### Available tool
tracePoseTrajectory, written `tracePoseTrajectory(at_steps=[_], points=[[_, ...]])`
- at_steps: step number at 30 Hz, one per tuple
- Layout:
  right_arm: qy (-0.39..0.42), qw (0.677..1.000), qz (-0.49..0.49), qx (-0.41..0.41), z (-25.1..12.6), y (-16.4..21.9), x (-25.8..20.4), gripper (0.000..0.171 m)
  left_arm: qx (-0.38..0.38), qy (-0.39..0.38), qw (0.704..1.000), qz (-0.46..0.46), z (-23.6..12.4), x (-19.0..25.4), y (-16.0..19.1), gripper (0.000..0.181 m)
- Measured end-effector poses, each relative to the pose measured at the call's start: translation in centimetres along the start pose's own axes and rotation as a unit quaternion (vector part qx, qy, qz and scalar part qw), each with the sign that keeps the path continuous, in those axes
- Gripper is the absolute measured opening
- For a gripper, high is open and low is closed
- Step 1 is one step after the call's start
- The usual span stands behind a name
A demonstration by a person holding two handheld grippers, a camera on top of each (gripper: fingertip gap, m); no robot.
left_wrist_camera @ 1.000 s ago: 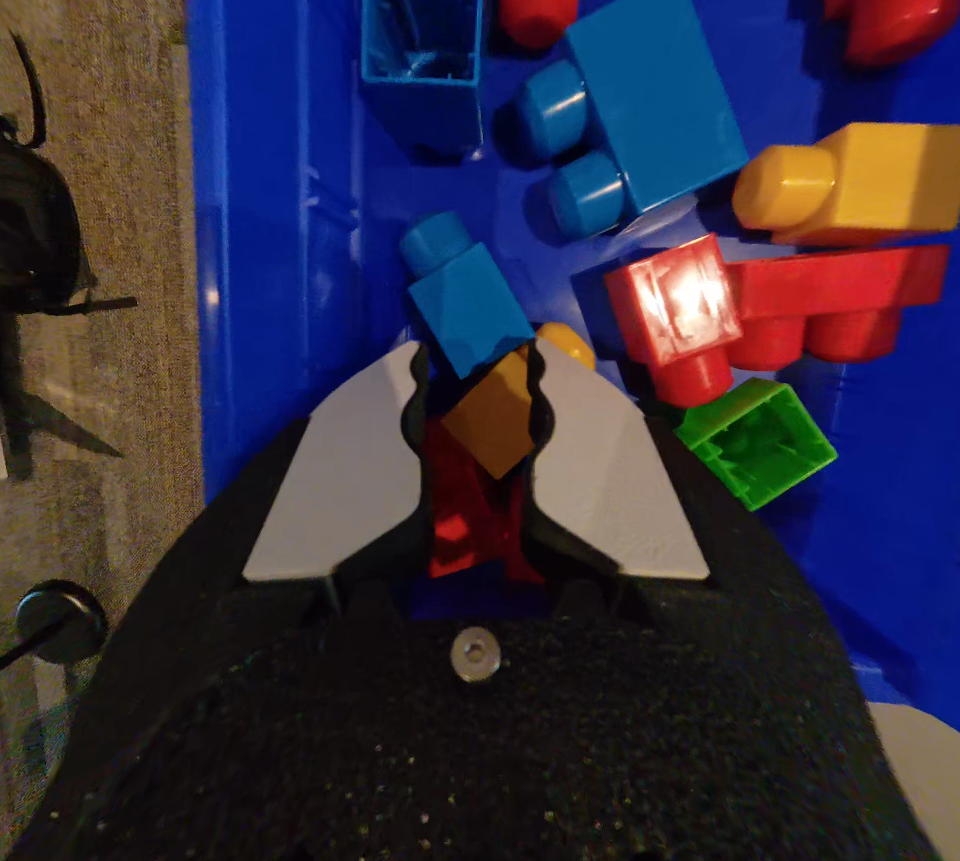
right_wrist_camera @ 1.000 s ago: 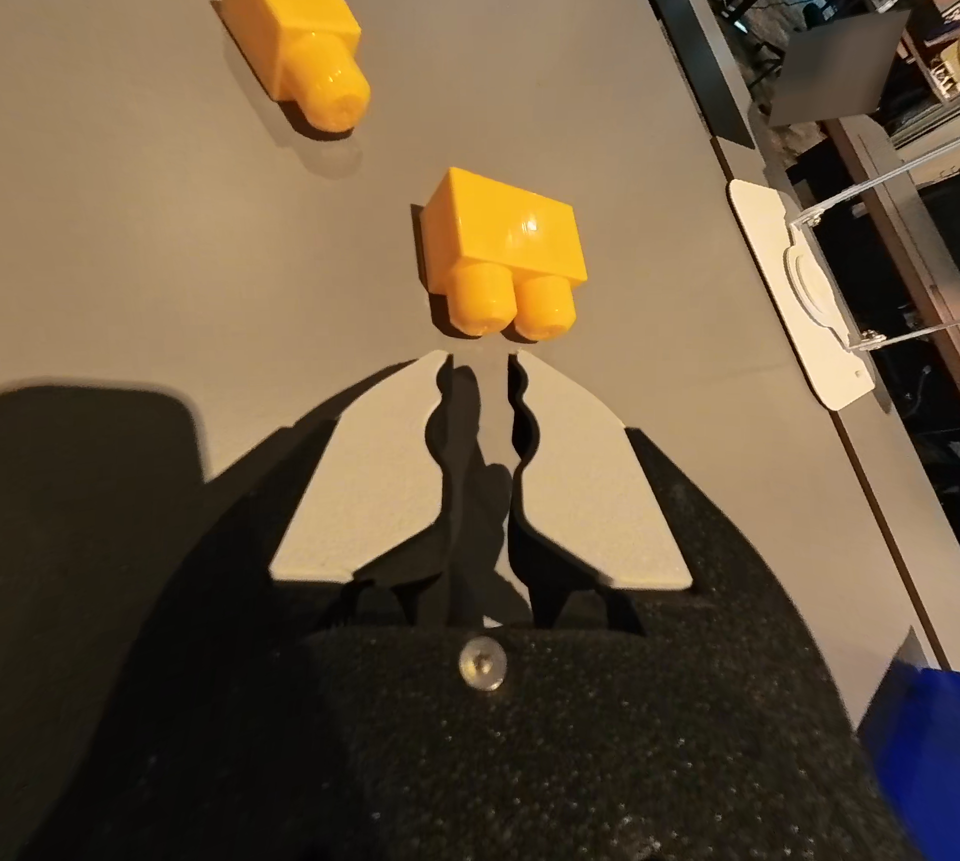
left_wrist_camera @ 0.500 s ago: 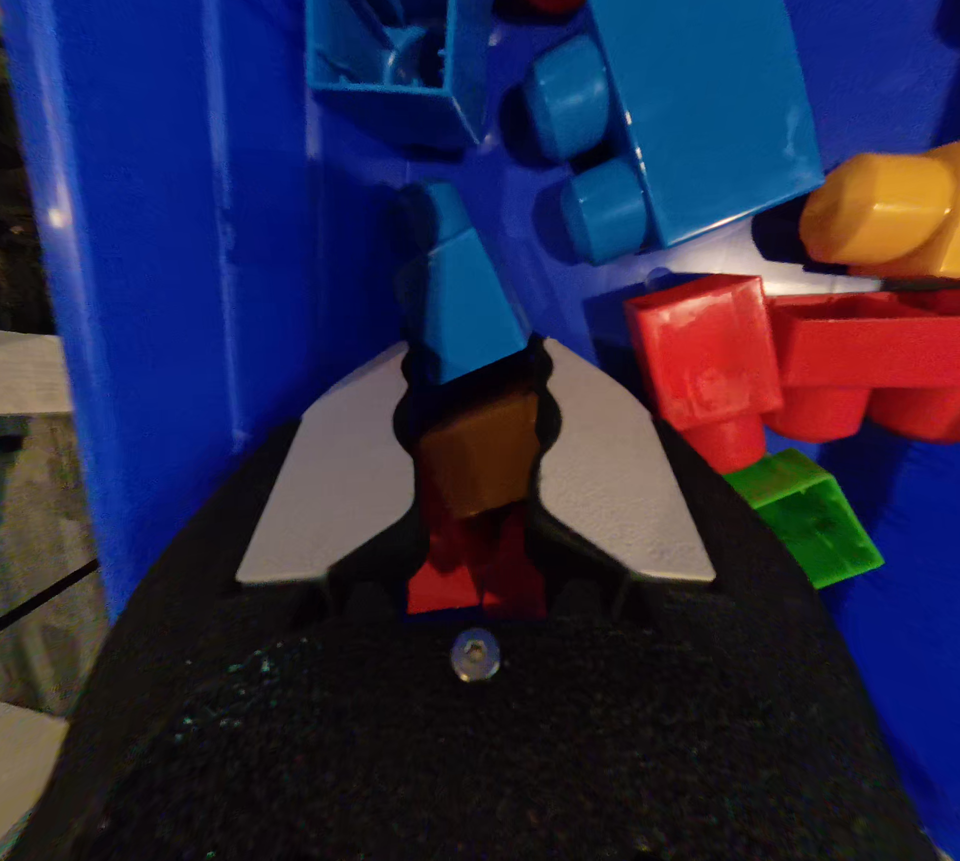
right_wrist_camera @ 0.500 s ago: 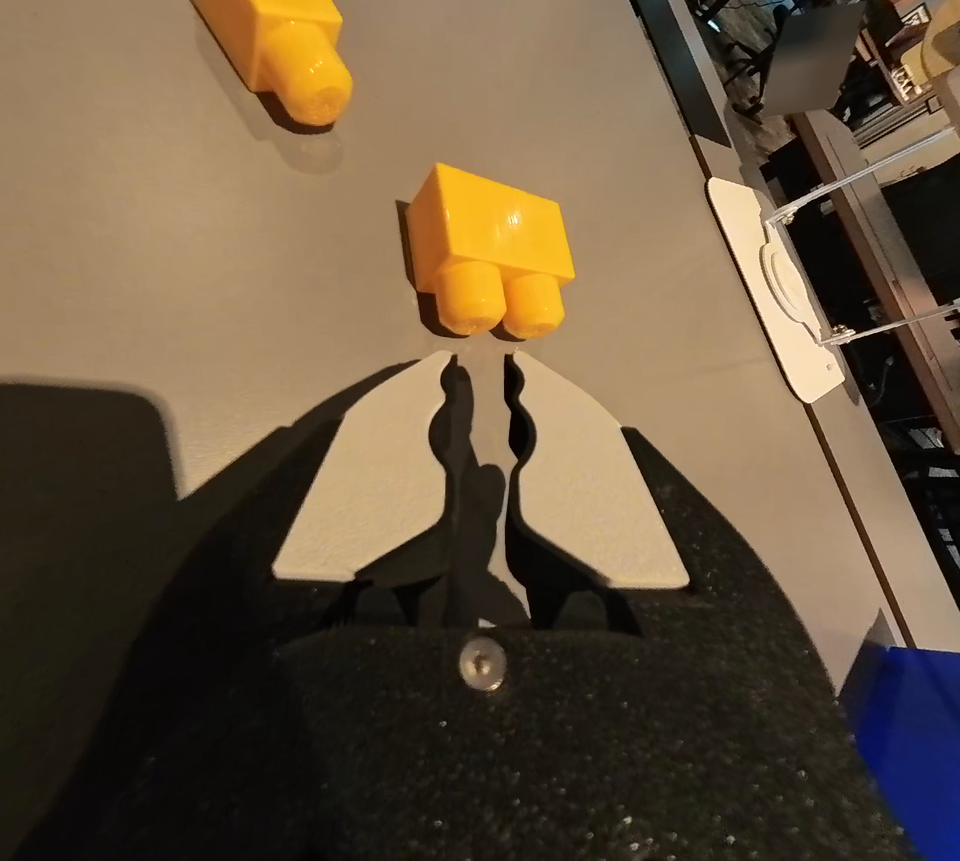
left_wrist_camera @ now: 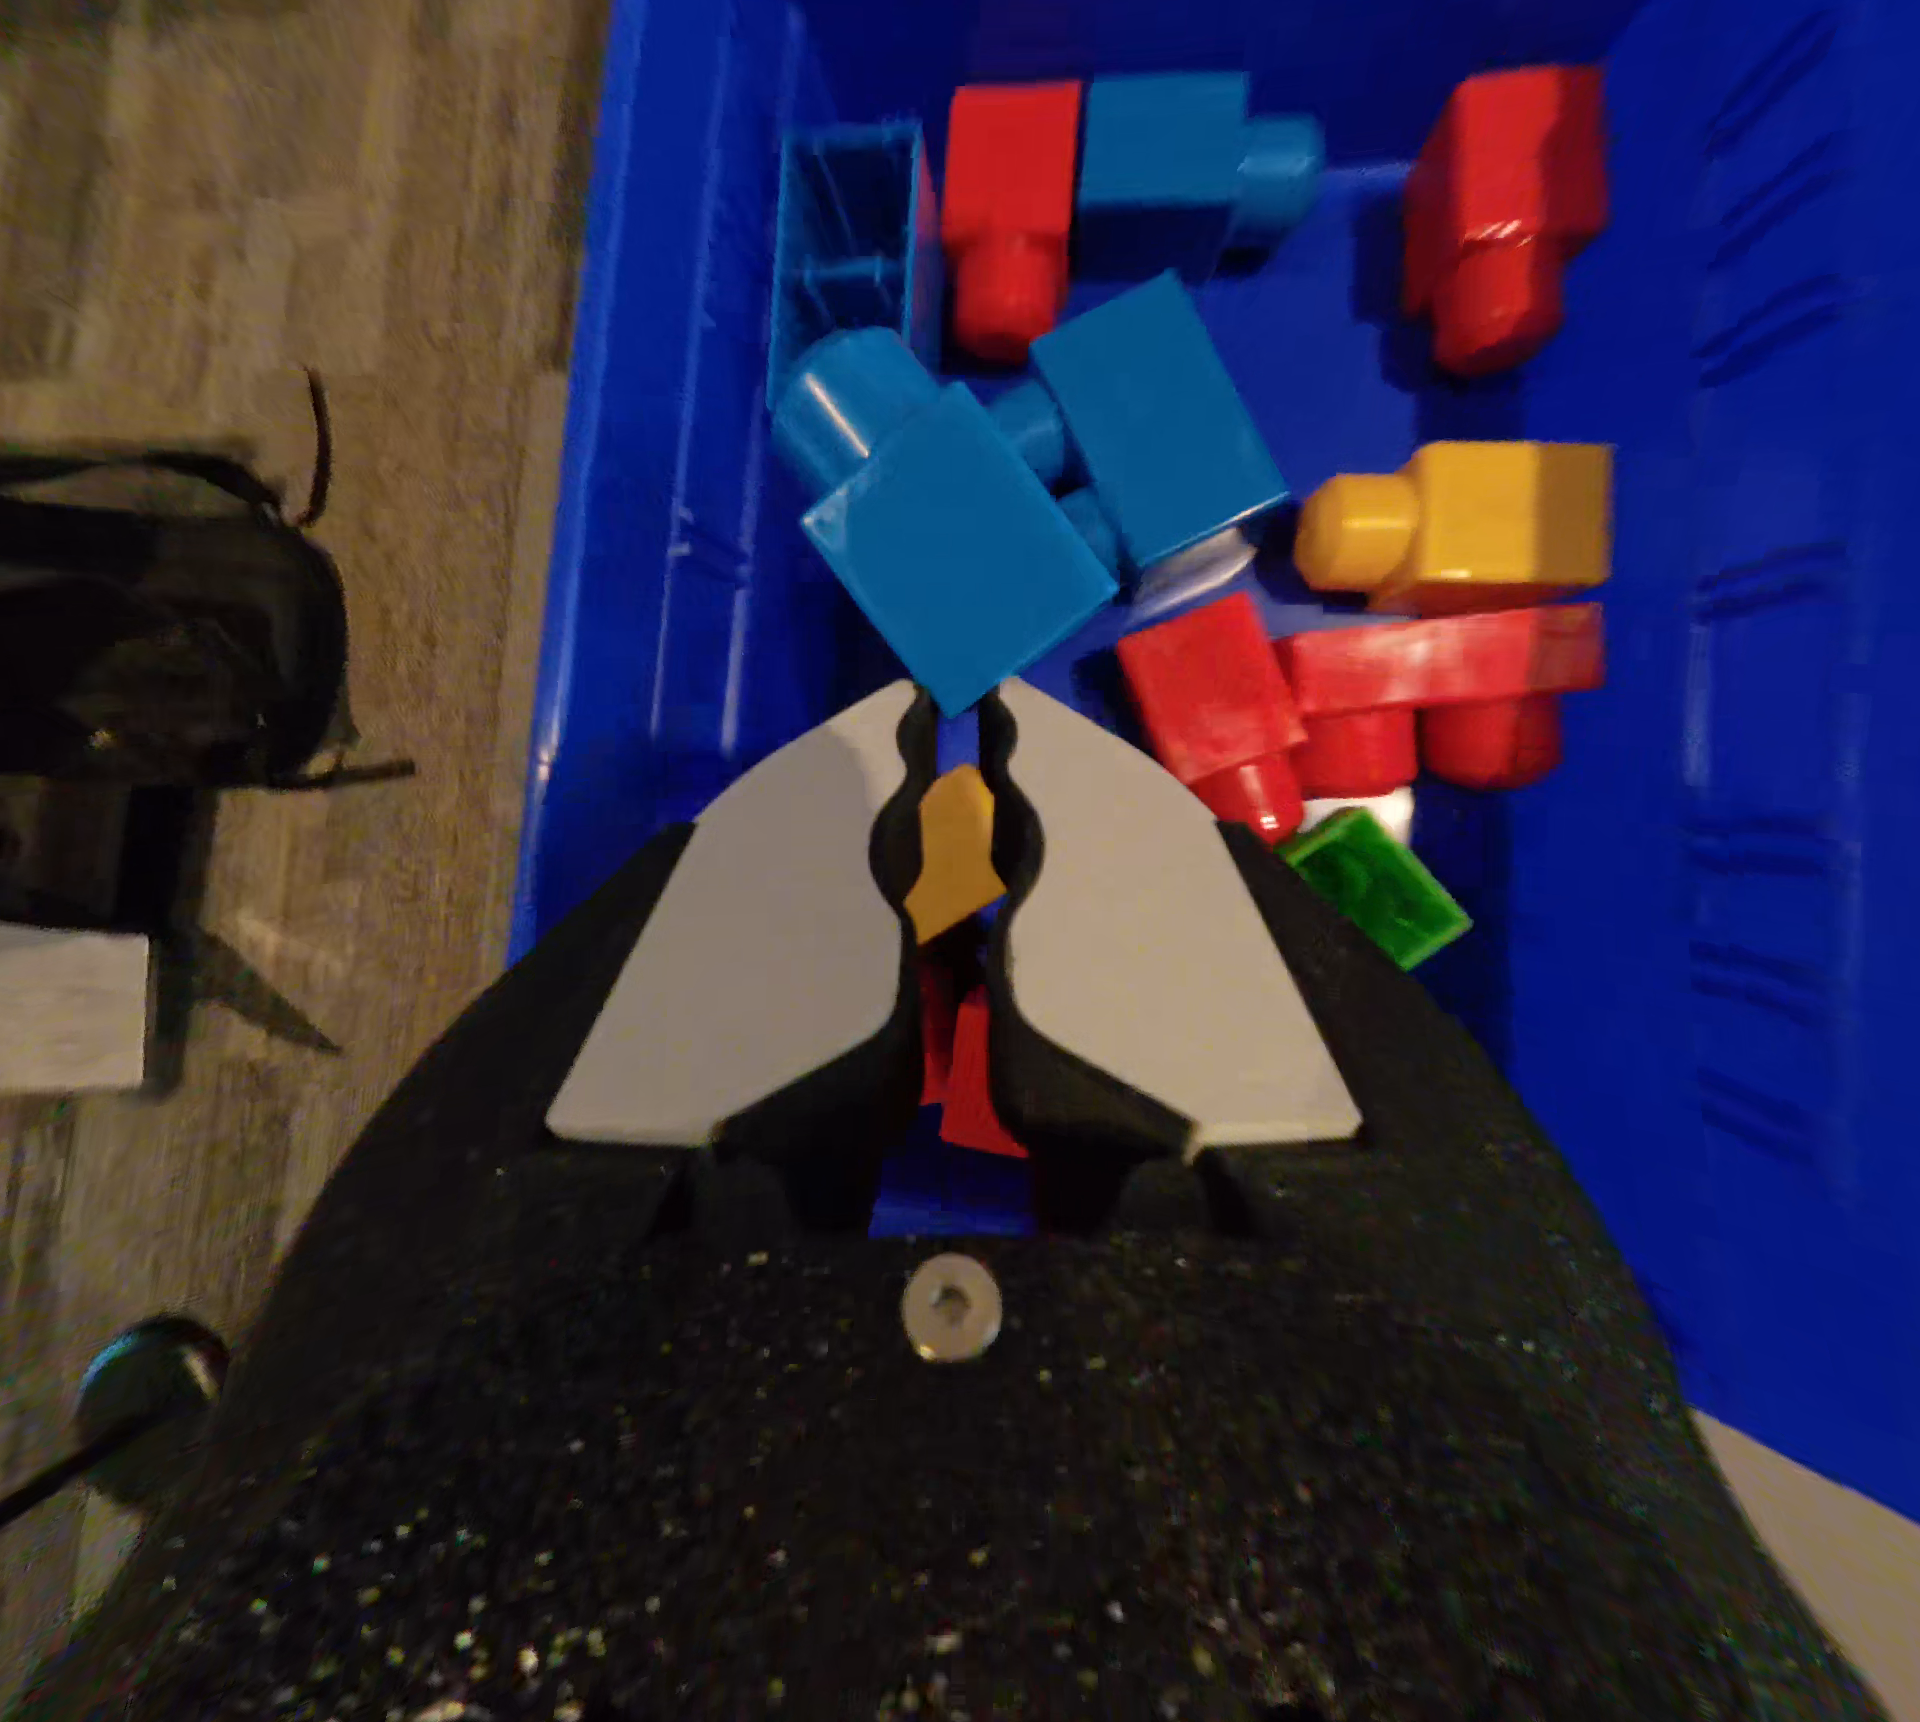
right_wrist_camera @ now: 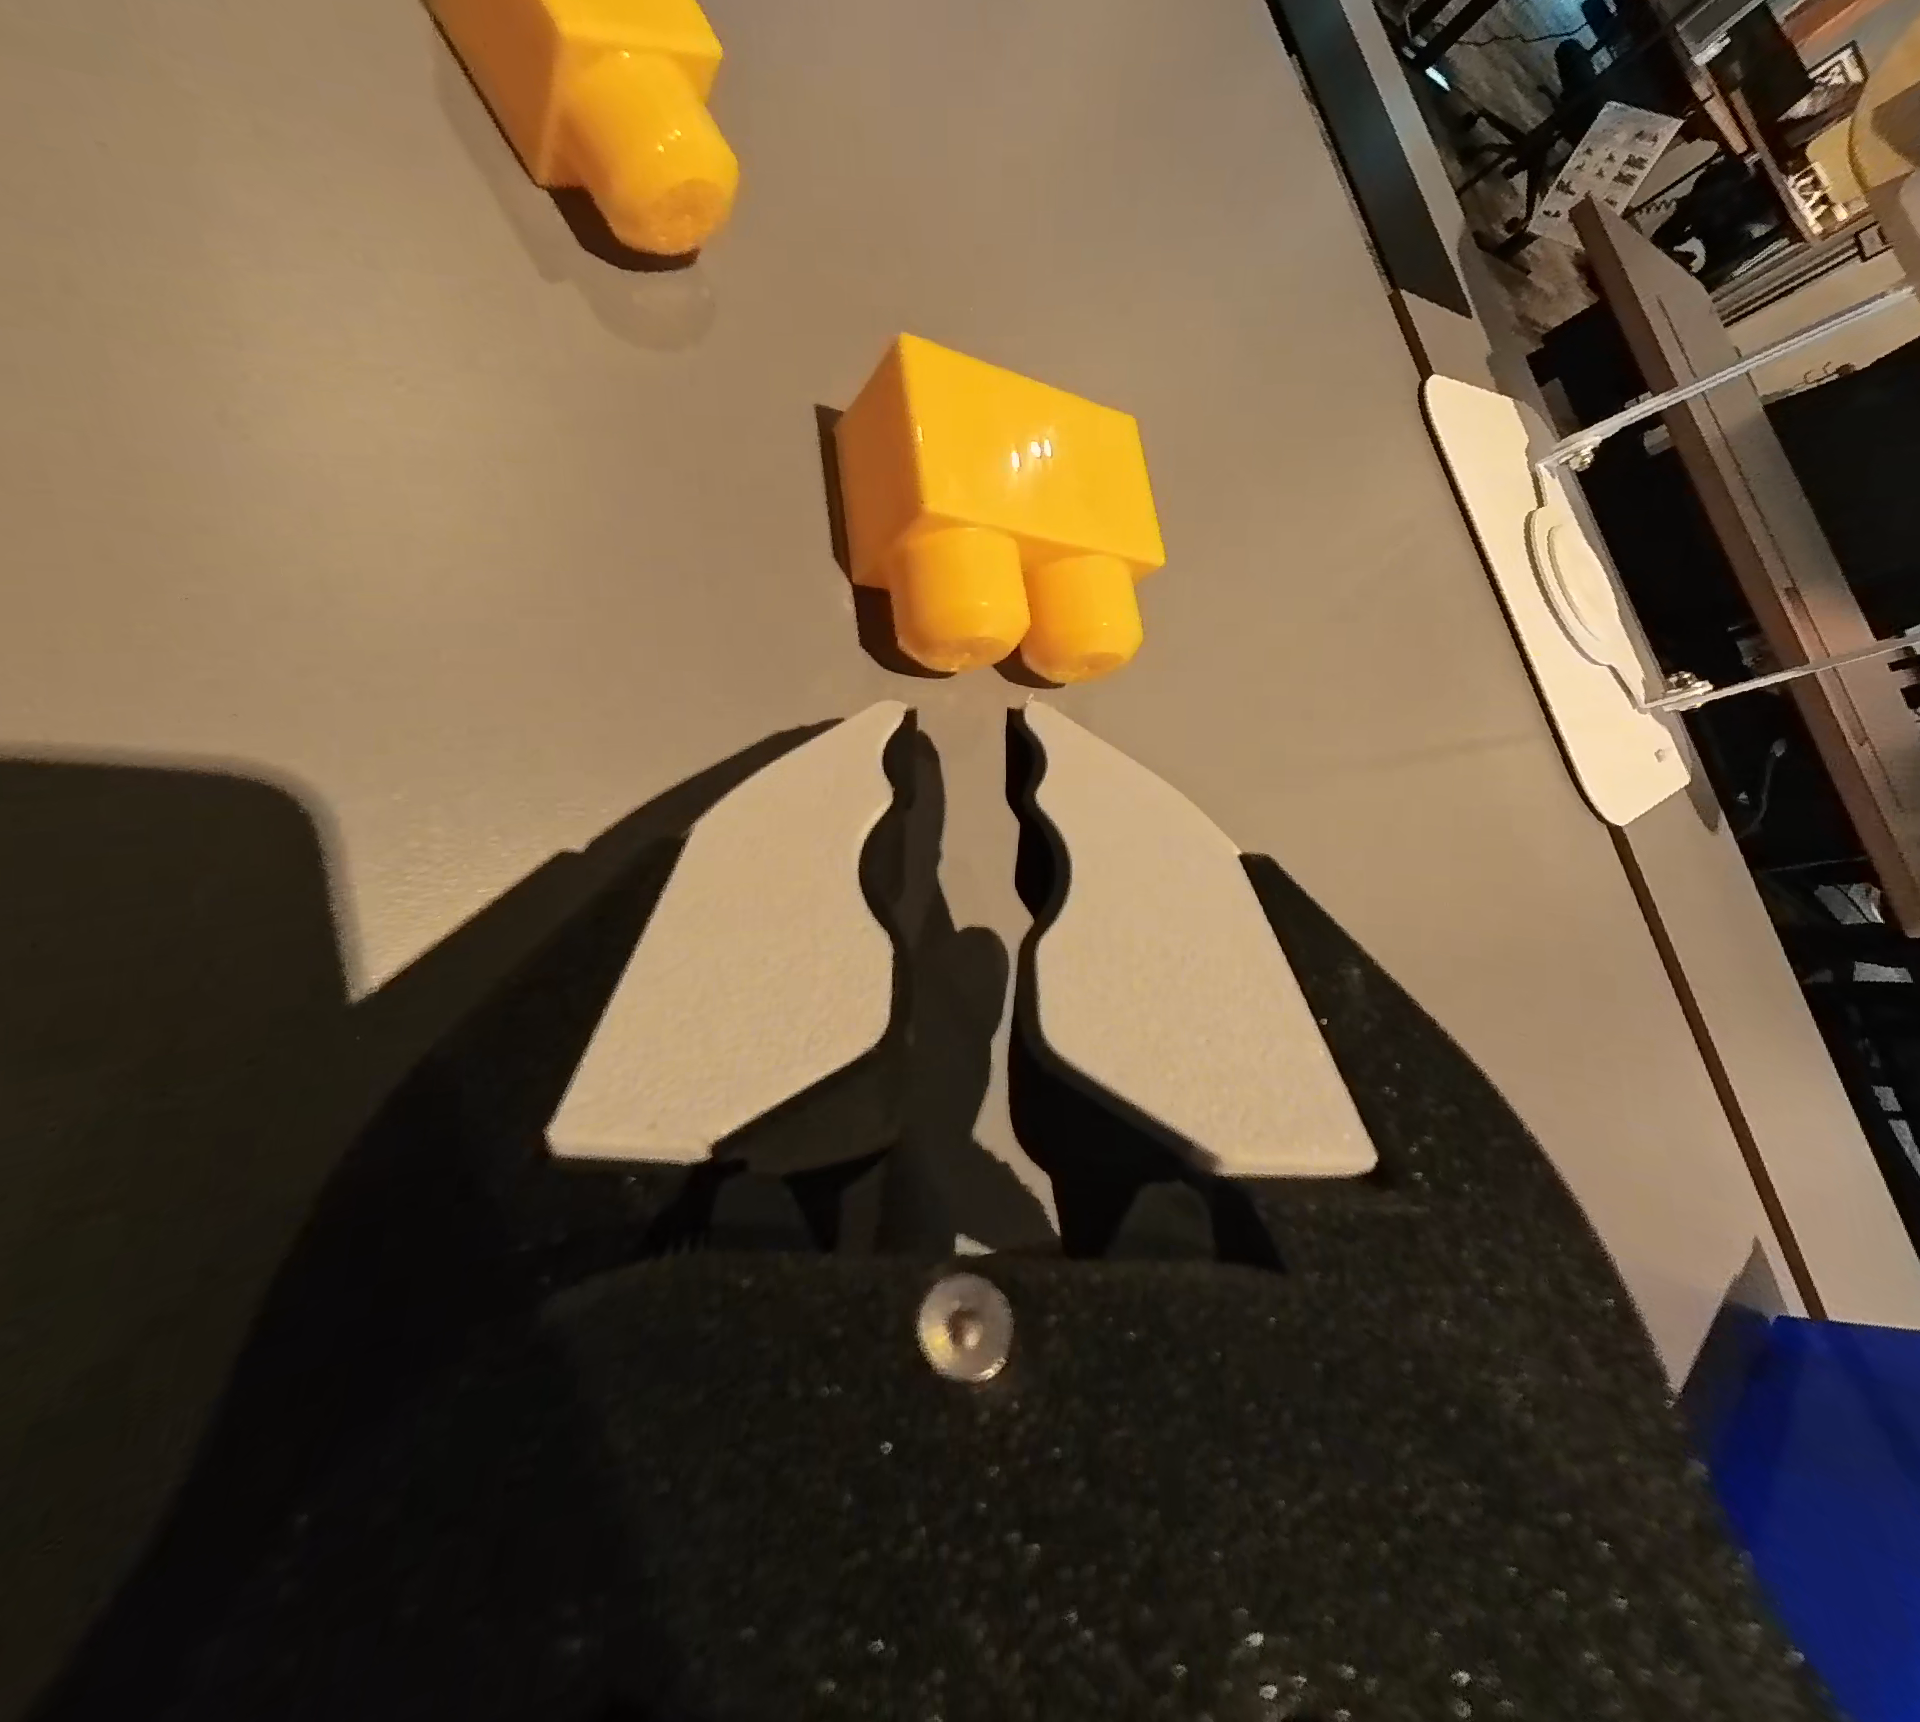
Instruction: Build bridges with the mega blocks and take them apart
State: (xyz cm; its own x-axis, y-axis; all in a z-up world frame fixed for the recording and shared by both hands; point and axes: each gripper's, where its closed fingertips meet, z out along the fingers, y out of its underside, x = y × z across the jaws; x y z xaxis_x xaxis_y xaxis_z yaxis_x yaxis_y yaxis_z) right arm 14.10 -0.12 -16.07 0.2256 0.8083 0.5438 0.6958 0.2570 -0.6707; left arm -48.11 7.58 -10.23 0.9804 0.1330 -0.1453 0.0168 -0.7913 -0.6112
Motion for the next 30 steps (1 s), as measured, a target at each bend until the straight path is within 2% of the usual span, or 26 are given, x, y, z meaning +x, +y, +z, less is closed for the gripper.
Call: tracePoseTrajectory(at_steps=[1,3,5,9,13,15,17,21,24,27,30], points=[[0.000,1.000,0.000,0.000,0.0,0.0,0.0,0.016,0.028,0.004,1.000,0.009,-1.2,0.8,-0.9,0.008],[0.000,1.000,0.000,0.000,0.0,0.0,0.0,0.016,0.095,0.025,0.994,0.040,-4.1,3.9,-3.3,0.007],[0.001,1.000,0.002,-0.001,0.0,0.0,0.1,0.017,0.161,0.058,0.982,0.085,-7.5,8.9,-5.7,0.007],[0.004,1.000,0.014,0.006,-0.1,-0.1,0.4,0.018,0.250,0.186,0.925,0.216,-14.4,24.5,-8.1,0.007],[0.005,0.995,0.086,0.042,-1.0,-0.4,1.8,0.019,0.265,0.337,0.847,0.313,-18.2,41.7,-5.2,0.007],[-0.006,0.984,0.156,0.080,-1.9,-0.6,3.1,0.022,0.254,0.394,0.815,0.341,-18.1,48.8,-2.3,0.007],[-0.030,0.959,0.244,0.138,-3.3,-1.0,4.6,0.026,0.240,0.418,0.802,0.353,-17.0,53.9,0.6,0.007],[-0.143,0.856,0.435,0.241,-5.7,-1.6,6.9,0.041,0.246,0.376,0.807,0.382,-15.1,58.4,4.0,0.007],[-0.179,0.805,0.492,0.277,-6.6,-2.0,7.8,0.046,0.282,0.308,0.800,0.431,-14.7,59.7,5.2,0.007],[-0.206,0.807,0.492,0.254,-6.0,-2.2,6.5,0.053,0.326,0.228,0.781,0.481,-15.1,60.3,5.1,0.008],[-0.215,0.828,0.475,0.208,-4.7,-2.1,4.8,0.061,0.352,0.209,0.762,0.502,-15.7,61.0,5.5,0.008]])
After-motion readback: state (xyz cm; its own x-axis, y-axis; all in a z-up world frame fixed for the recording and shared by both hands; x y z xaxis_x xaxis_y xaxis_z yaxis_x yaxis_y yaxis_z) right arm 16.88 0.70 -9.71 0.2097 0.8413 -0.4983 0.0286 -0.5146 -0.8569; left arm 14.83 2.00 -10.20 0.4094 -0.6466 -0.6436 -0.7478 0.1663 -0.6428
